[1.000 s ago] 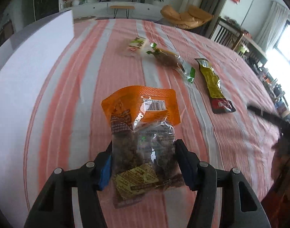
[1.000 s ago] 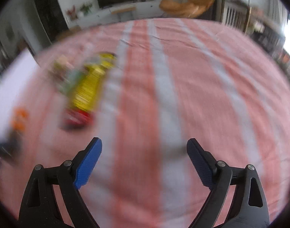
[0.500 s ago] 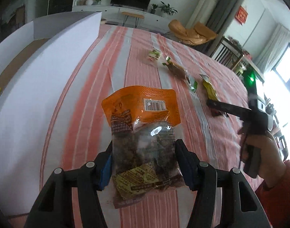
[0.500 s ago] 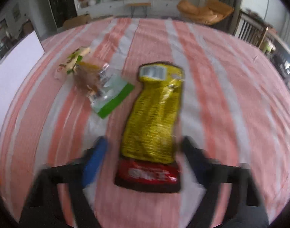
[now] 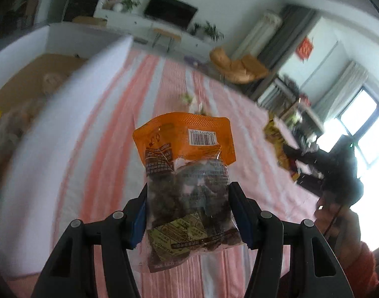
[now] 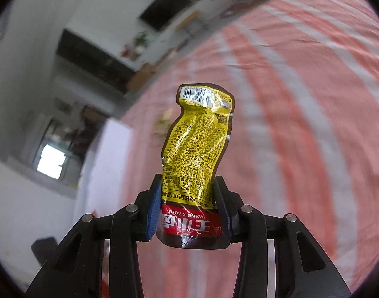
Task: Organize snacks
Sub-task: 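Carry both packets into the box and open both tools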
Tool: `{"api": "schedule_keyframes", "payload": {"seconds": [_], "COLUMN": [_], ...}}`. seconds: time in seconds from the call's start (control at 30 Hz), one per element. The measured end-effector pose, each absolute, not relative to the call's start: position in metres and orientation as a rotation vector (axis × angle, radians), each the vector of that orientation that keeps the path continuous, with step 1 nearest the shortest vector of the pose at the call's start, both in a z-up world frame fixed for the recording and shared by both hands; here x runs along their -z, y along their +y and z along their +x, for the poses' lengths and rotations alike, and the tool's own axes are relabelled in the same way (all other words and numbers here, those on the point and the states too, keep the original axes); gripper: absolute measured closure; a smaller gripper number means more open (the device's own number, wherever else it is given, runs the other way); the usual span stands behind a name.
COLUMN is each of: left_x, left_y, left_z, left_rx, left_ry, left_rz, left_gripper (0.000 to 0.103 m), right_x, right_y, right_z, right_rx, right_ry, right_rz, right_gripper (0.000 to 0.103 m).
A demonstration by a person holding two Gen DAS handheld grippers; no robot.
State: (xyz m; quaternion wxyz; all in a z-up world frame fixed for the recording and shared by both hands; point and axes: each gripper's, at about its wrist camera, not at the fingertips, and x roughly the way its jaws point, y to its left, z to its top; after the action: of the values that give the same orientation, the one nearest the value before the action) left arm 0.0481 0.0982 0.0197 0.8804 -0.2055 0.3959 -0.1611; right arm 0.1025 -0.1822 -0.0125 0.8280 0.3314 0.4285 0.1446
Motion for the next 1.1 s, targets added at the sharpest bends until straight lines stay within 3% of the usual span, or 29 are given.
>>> {"api": "schedule_keyframes", "payload": {"seconds": [0.23, 0.3, 0.33, 0.37, 0.47, 0.57, 0.77, 1.0, 1.1], "left_x": [-0.064, -0.067, -0.066, -0.064, -0.051, -0.038, -0.03, -0.051, -0.058], "left_y": [0.2, 0.235, 0.254, 0.264, 0.304, 0.324, 0.306, 0.222, 0.163], "left_z": [0.041, 0.04, 0.039, 0.039, 0.035, 0.025, 0.003, 0.006, 0.024], "left_rx": [0.103, 0.008, -0.068, -0.122, -0.248, -0.316, -0.253, -0.028, 0.099], "left_ry": [0.693, 0.69, 0.701, 0.71, 0.746, 0.769, 0.725, 0.683, 0.717], "left_rz": [-0.471, -0.467, -0.459, -0.451, -0.456, -0.483, -0.533, -0.452, -0.396], "left_gripper": [0.044, 0.038, 0.028, 0.018, 0.014, 0.014, 0.014, 0.013, 0.003], "right_x": [-0.057, -0.073, -0.079, -0.085, -0.086, -0.076, -0.05, 0.053, 0.068], "right_y": [-0.025, 0.034, 0.058, 0.088, 0.151, 0.188, 0.136, -0.022, -0.088], "right_z": [0.129, 0.137, 0.139, 0.141, 0.147, 0.153, 0.143, 0.106, 0.093], "right_rx": [-0.657, -0.758, -0.795, -0.839, -0.892, -0.883, -0.761, -0.238, -0.126], "right_ry": [0.897, 0.896, 0.893, 0.887, 0.899, 0.937, 0.88, 0.868, 0.879], "right_rz": [0.56, 0.499, 0.469, 0.427, 0.334, 0.272, 0.197, -0.228, -0.164], "right_gripper": [0.06, 0.06, 0.058, 0.052, 0.028, 0.026, 0.026, 0.026, 0.026]}}
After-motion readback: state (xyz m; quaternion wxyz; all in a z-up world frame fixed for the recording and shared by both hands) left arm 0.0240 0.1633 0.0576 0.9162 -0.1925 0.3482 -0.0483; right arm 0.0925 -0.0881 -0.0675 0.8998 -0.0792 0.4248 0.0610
